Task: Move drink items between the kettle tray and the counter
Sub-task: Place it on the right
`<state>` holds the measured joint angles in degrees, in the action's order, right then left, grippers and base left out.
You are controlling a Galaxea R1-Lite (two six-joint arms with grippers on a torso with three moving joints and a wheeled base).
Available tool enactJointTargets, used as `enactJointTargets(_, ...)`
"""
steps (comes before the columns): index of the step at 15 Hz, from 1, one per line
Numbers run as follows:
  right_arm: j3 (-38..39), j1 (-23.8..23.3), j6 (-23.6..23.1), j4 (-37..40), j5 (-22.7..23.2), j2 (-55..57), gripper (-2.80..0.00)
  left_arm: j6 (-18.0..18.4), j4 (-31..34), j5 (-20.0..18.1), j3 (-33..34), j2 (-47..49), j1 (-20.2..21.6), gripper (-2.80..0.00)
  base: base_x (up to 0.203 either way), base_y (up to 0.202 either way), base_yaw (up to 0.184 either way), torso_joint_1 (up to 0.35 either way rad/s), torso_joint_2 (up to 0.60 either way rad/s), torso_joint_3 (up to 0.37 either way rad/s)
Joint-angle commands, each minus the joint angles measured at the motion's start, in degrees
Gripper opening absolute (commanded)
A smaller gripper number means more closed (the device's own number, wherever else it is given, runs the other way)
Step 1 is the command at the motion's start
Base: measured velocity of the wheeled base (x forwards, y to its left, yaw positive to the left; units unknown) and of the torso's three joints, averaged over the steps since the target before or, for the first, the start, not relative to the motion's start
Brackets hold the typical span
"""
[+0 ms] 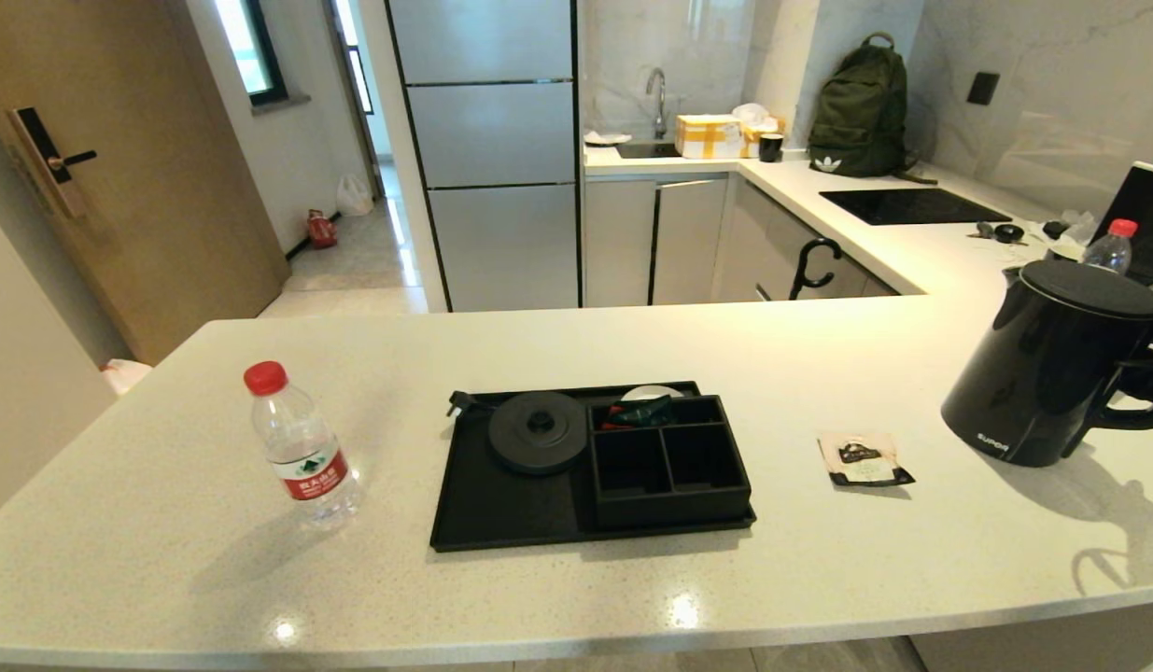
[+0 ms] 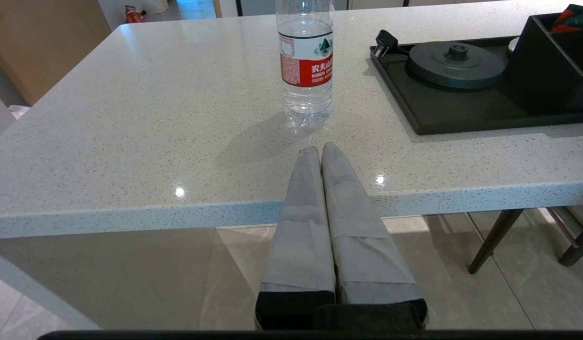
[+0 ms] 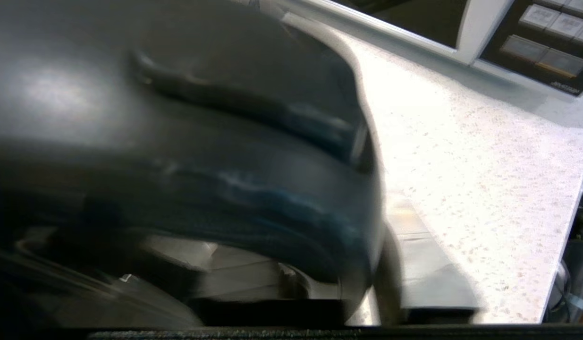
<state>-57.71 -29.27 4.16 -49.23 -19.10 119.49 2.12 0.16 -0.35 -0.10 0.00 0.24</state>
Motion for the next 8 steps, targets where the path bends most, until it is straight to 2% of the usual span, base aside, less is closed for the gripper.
enactJointTargets(1, -0.03, 0.0, -0.03, -0.43, -0.23, 0.04, 0.0, -0.01, 0.02, 0.08, 0.01, 0.0, 0.02, -2.8, 0.0, 0.0, 0.0, 0.0, 0.0, 0.0)
enactJointTargets(8, 0.78, 0.94, -0.47, -0.52, -1.28, -0.91, 0.0, -0.01, 0.02, 0.08, 0.01, 0.0, 0.02, -2.8, 0.0, 0.0, 0.0, 0.0, 0.0, 0.0)
